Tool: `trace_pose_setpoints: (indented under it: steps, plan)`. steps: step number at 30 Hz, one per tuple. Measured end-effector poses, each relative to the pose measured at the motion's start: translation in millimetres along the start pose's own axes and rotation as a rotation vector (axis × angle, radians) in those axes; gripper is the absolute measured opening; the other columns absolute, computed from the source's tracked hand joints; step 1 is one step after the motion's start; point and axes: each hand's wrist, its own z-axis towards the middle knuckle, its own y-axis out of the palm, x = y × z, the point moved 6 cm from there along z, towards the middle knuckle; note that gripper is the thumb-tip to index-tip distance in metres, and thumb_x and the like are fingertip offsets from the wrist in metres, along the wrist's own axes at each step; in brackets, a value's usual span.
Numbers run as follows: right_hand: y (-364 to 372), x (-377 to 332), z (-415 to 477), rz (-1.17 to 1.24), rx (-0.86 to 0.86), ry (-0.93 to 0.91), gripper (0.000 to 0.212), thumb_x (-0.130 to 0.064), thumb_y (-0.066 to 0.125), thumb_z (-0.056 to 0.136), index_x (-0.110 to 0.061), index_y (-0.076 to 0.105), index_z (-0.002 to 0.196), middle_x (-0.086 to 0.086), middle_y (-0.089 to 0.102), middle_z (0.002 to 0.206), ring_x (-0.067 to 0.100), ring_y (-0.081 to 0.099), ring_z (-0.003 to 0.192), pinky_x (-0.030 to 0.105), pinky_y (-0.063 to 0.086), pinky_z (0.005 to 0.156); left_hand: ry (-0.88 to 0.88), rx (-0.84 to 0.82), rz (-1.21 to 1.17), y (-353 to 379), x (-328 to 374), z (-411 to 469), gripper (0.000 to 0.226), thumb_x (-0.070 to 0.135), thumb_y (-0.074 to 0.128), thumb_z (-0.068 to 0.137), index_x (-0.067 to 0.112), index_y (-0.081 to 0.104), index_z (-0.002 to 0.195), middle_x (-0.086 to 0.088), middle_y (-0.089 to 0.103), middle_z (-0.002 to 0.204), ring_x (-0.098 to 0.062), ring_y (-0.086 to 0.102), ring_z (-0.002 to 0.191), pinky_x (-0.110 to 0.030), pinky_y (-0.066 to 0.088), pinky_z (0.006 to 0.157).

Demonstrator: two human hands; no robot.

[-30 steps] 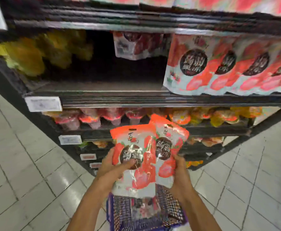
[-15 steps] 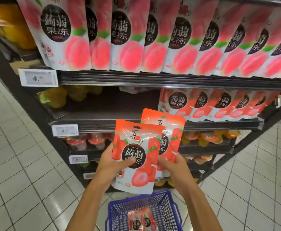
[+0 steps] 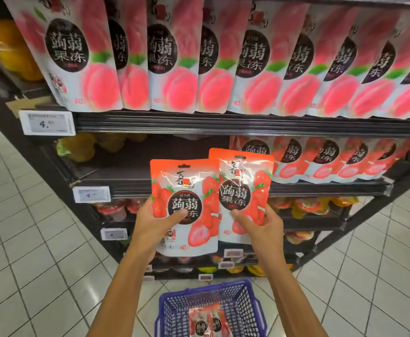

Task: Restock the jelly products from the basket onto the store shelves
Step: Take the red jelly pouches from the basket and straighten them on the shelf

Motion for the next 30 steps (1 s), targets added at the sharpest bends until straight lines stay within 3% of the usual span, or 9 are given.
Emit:
trace_pose_setpoints:
  steps: [3,9,14,17,19,23,30]
  plan:
    - [6.3,-3.6,8.0,-0.017,0.037,-0.028,0.023,-0.028,0.083,0.077,-0.031,0.071,0.096,-0.005,0.076,0.089,0.011,0.074,0.080,0.020,0.058,0.066,-0.015,0.015,-0.018,-2.3,-1.8,7.9,0.059,0.042,0.095,0.046,0.042,0.067,0.097,0.006,0.077,0.096,-0.012,0.075,0.087,-0.027,0.059,0.063]
    - [26.4,-10.7,31.6,0.002,0.107,-0.031,0.023,-0.028,0.082,0.079,-0.025,0.071,0.098,-0.005,0.076,0.090,0.013,0.073,0.085,0.032,0.059,0.077,-0.024,0.037,-0.046,-12.9,3.2,19.3,0.075,0.053,0.091,0.038,0.034,0.065,0.105,0.005,0.077,0.097,-0.013,0.075,0.087,-0.025,0.059,0.061]
    - [48.9,-21.8,51.2,-0.001,0.144,-0.064,0.015,-0.027,0.080,0.081,-0.023,0.070,0.093,-0.006,0.074,0.083,0.011,0.070,0.081,0.032,0.055,0.079,-0.040,0.038,-0.114,-27.9,10.4,27.9,0.080,0.044,0.091,0.040,0.032,0.064,0.115,0.000,0.076,0.103,-0.020,0.074,0.095,-0.040,0.060,0.074]
    - [63.5,-26.4,63.6,-0.017,0.167,-0.084,0.017,-0.027,0.080,0.081,-0.018,0.070,0.092,-0.006,0.073,0.082,0.013,0.069,0.081,0.036,0.056,0.080,-0.045,0.057,-0.137,-36.1,16.2,31.0,0.084,0.042,0.090,0.039,0.040,0.061,0.118,0.002,0.076,0.104,-0.018,0.073,0.096,-0.043,0.060,0.077]
    - [72.4,-27.9,72.6,-0.052,0.185,-0.101,0.017,-0.028,0.080,0.081,-0.019,0.069,0.089,-0.005,0.071,0.080,0.018,0.068,0.081,0.044,0.056,0.082,-0.065,0.066,-0.137,-40.4,17.5,32.8,0.098,0.043,0.090,0.039,0.031,0.056,0.130,0.000,0.075,0.107,-0.020,0.073,0.097,-0.049,0.060,0.081]
    - [87.4,-24.8,89.5,-0.106,0.203,-0.129,0.018,-0.026,0.080,0.080,-0.015,0.065,0.080,0.003,0.071,0.076,0.027,0.068,0.078,0.050,0.055,0.079,-0.068,0.054,-0.120,-42.8,21.0,34.5,0.098,0.043,0.091,0.039,0.025,0.058,0.129,-0.001,0.076,0.106,-0.023,0.073,0.098,-0.049,0.060,0.081]
    - [77.6,-11.6,90.6,-0.203,0.128,-0.126,0.028,-0.026,0.081,0.079,-0.017,0.067,0.102,-0.004,0.073,0.093,0.011,0.068,0.091,0.032,0.055,0.083,-0.090,0.041,-0.109,-33.8,16.8,36.9,0.084,0.040,0.089,0.044,0.025,0.061,0.121,-0.002,0.075,0.106,-0.021,0.074,0.095,-0.044,0.061,0.075]
